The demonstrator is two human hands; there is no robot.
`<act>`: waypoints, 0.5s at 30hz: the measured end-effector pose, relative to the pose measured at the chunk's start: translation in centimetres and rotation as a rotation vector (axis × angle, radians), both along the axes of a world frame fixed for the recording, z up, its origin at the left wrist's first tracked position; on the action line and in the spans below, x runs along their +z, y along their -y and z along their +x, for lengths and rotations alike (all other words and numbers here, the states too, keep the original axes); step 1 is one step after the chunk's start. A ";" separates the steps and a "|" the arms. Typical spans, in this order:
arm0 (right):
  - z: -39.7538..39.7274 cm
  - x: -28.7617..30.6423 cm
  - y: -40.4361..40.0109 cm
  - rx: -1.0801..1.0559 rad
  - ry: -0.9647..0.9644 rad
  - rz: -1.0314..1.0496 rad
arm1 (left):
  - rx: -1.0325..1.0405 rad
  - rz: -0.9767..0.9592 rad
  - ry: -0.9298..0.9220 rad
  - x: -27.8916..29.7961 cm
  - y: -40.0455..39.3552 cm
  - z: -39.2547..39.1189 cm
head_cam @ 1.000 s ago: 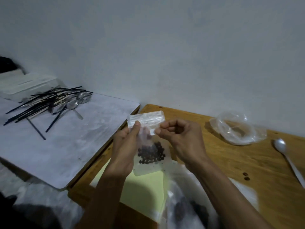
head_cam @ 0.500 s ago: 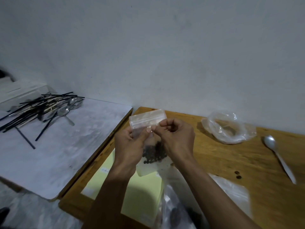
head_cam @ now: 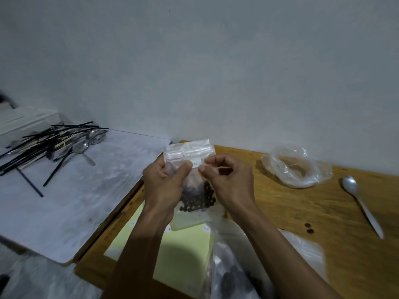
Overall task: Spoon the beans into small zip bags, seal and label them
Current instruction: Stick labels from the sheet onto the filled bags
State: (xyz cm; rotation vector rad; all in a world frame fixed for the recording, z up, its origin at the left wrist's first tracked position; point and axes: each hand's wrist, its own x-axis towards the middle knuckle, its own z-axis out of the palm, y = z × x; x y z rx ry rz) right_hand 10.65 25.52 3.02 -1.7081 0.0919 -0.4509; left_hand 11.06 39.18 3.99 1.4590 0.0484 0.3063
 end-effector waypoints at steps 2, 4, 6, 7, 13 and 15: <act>-0.1 -0.3 0.3 0.065 -0.011 -0.001 | 0.002 -0.006 0.006 0.2 -0.2 0.5; -0.1 -0.4 0.6 0.071 -0.022 0.036 | -0.037 -0.010 -0.001 0.4 -0.2 0.8; 0.1 -0.3 0.9 0.035 -0.019 0.090 | -0.104 0.000 -0.033 0.4 -0.2 0.9; 0.1 -0.2 1.0 0.015 -0.019 0.114 | -0.130 0.023 -0.058 0.2 -0.3 0.9; 0.8 -0.8 2.1 -0.067 -0.036 0.083 | -0.172 0.136 -0.105 -1.5 -0.7 1.3; 0.9 -1.3 2.5 -0.005 -0.107 -0.061 | -0.125 0.164 -0.122 -1.9 -0.8 2.4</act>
